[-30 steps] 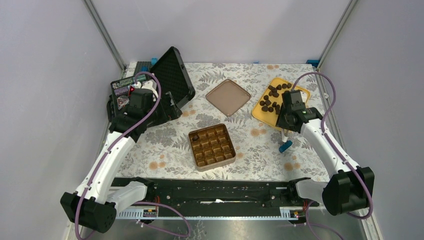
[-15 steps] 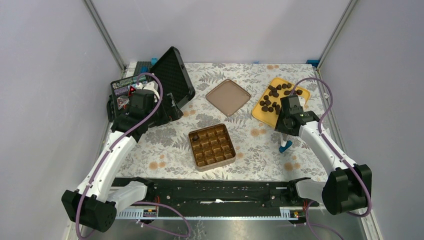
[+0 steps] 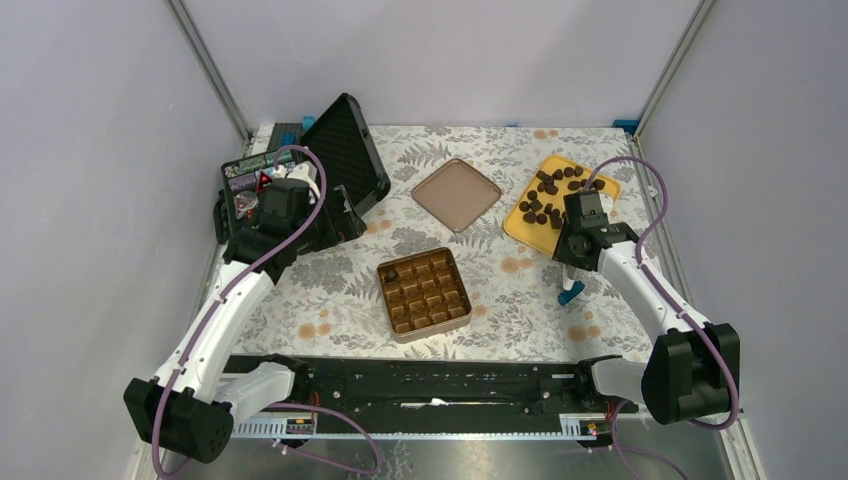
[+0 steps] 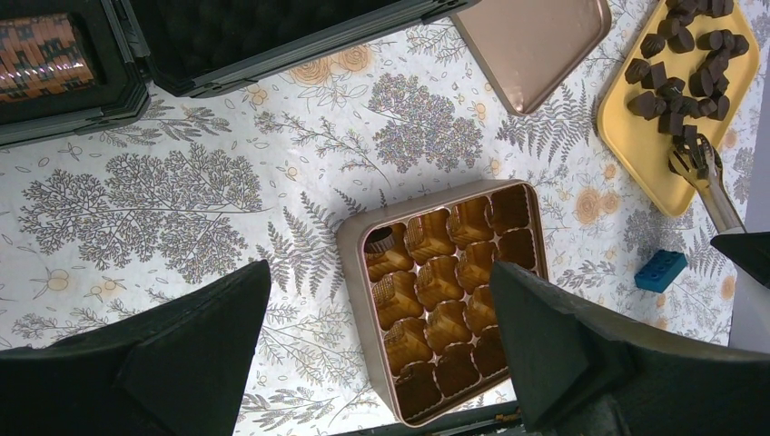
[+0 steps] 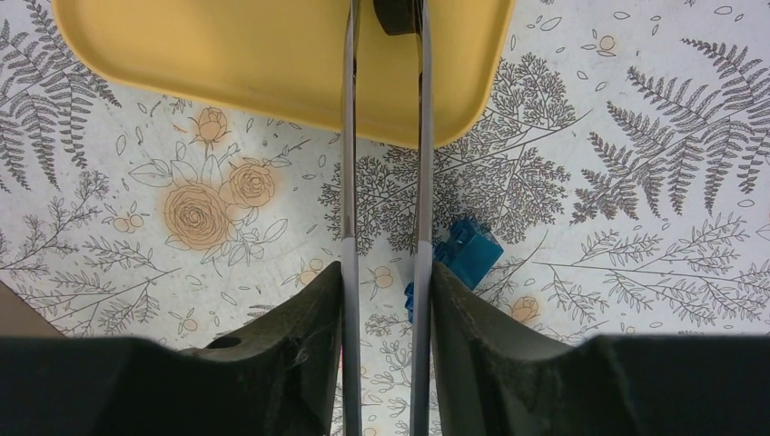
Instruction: Pack the chocolate
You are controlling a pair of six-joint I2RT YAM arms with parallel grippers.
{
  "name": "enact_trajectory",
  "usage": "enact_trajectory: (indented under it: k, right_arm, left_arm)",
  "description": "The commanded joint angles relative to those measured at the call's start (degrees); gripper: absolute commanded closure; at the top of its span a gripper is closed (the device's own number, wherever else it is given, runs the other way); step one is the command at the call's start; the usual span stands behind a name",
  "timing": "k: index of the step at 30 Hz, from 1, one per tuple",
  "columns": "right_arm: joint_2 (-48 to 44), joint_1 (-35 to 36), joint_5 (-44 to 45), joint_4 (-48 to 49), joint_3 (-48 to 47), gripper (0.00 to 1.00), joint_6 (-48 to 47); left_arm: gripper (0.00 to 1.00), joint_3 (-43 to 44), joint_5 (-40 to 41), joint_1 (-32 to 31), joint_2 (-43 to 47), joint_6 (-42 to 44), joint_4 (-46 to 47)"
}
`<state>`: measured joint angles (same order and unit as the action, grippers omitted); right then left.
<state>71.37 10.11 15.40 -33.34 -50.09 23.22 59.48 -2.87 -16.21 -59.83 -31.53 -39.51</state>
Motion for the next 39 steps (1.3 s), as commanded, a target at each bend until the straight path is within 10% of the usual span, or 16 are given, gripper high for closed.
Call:
enact_trajectory:
  k: [1, 11, 20, 39]
  right_arm:
    - [-0.3, -0.5, 0.3, 2.0, -0.1, 0.61, 0.0]
    - [-4.1, -0.5, -0.5, -1.2, -1.6, 0.90, 0.5]
    - [-9.8, 1.7, -9.3, -9.7, -9.1, 0.96, -1.2]
    - [-0.2, 50.0, -12.8, -7.3, -19.4, 0.95, 1.2]
  left_arm:
    - [0.01, -0.3, -1.3, 0.2, 0.7, -0.4, 2.4]
    - [0.01, -0.1, -1.4, 0.3, 0.9, -0.5, 2.4]
    - [0.01, 0.4, -0.3, 0.3, 1.0, -0.2, 2.4]
    - [0.01, 3.7, 9.3, 0.8, 2.7, -5.3, -2.1]
